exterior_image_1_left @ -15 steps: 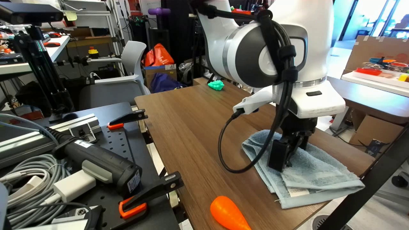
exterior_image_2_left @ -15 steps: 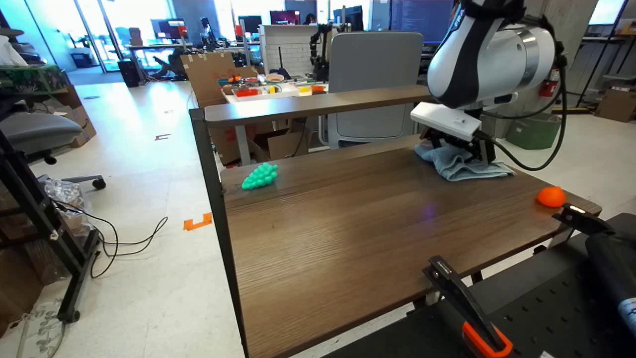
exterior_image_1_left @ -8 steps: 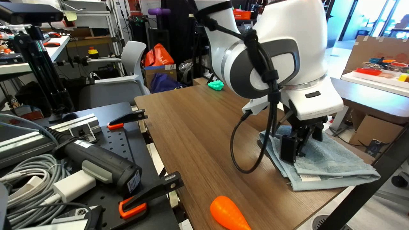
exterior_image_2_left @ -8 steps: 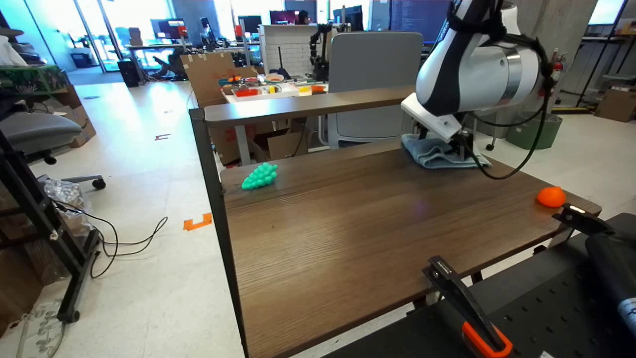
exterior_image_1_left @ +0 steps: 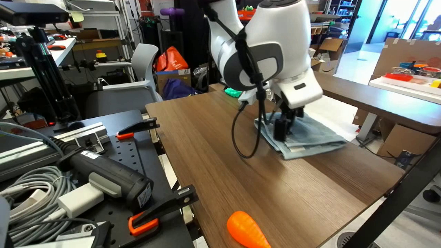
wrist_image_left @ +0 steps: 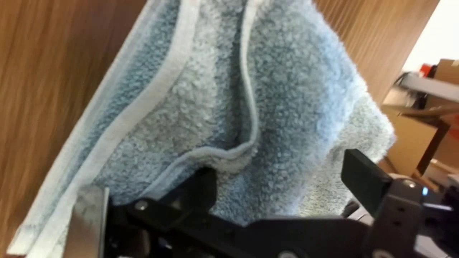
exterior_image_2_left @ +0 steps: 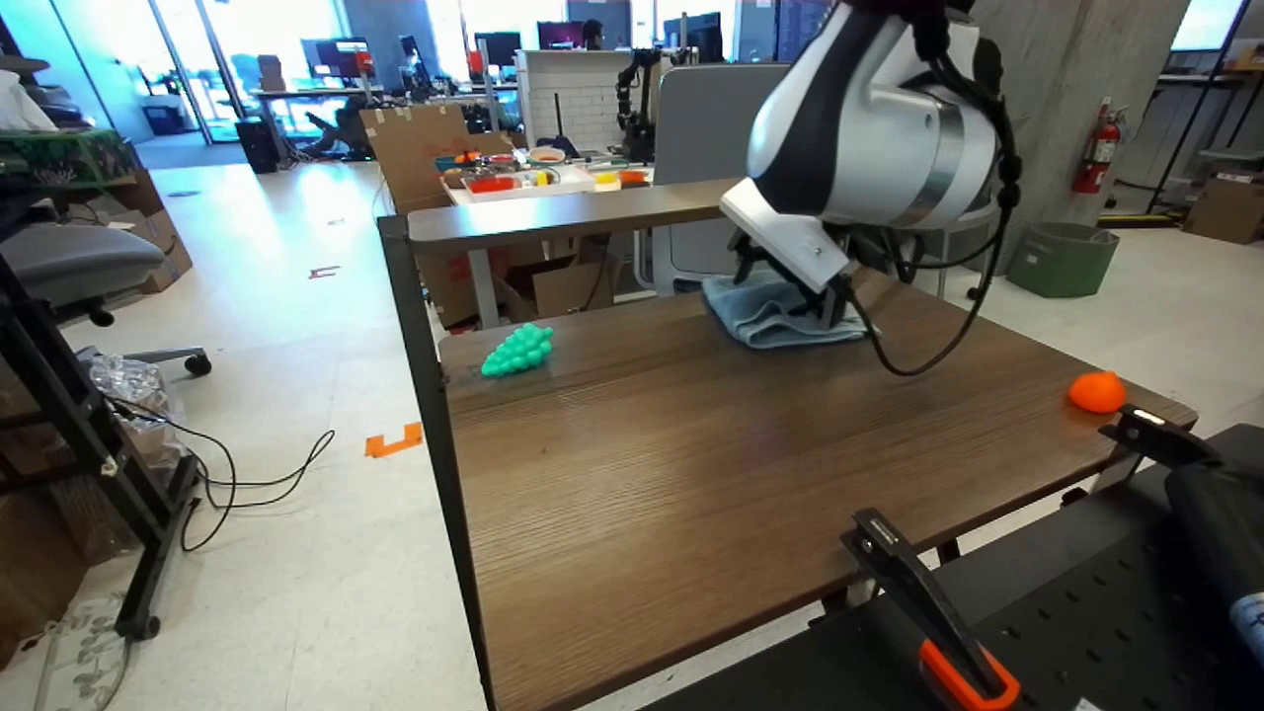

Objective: Use the towel the table

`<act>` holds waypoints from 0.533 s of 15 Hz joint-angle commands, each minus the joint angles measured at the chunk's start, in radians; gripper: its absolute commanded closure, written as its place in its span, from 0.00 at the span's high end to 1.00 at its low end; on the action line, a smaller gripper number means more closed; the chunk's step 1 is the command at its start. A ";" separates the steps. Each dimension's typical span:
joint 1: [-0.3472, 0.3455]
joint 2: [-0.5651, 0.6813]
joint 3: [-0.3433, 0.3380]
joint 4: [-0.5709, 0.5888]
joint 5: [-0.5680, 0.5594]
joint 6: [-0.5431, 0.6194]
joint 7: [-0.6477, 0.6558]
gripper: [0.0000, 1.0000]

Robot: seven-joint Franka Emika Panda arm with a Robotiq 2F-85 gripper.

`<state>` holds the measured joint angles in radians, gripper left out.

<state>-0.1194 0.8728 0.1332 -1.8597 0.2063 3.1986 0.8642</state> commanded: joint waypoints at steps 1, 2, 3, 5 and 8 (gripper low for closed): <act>0.093 -0.018 0.080 -0.005 0.059 0.007 -0.074 1.00; 0.135 -0.022 0.076 -0.001 0.067 0.010 -0.075 1.00; 0.173 -0.020 0.070 0.012 0.078 0.003 -0.077 1.00; 0.210 -0.012 0.069 0.037 0.091 -0.024 -0.081 1.00; 0.179 -0.029 0.107 0.023 0.107 -0.135 -0.104 1.00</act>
<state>0.0967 0.8624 0.2110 -1.8342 0.2711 3.1813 0.8212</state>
